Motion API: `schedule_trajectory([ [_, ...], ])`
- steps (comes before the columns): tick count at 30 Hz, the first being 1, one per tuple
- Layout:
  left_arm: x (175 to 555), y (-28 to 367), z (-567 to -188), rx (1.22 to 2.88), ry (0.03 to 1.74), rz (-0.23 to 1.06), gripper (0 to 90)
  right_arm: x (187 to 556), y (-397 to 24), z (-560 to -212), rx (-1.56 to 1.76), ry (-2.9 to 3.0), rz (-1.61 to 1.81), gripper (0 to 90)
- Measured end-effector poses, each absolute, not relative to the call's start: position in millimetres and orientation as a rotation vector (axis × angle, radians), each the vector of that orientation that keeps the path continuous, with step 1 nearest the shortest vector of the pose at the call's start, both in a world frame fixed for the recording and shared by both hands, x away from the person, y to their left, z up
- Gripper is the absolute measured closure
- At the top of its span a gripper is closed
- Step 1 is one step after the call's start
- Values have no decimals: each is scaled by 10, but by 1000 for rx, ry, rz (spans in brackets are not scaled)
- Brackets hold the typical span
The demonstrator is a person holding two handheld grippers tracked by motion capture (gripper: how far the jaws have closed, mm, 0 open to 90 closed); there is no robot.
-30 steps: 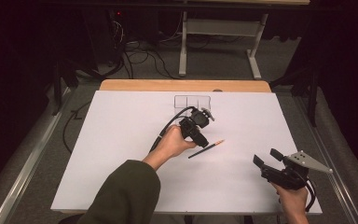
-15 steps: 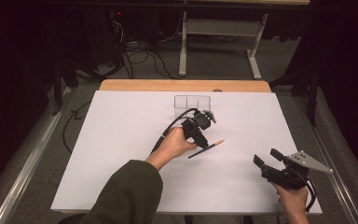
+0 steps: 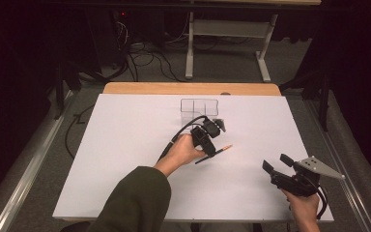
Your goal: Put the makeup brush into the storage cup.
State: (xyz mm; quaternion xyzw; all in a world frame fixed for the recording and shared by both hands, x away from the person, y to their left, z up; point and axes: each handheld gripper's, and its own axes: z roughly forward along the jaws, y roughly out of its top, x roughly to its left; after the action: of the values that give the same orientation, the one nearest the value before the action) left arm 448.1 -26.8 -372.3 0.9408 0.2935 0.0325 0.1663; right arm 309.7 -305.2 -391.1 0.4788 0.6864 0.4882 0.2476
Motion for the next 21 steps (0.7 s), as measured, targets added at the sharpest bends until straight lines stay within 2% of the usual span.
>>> schedule_trajectory([
  [21, 4494, -285, -3893, 2728, 848, 62, 639, 3095, -3053, -3911, 1307, 1868, 1332, 261],
])
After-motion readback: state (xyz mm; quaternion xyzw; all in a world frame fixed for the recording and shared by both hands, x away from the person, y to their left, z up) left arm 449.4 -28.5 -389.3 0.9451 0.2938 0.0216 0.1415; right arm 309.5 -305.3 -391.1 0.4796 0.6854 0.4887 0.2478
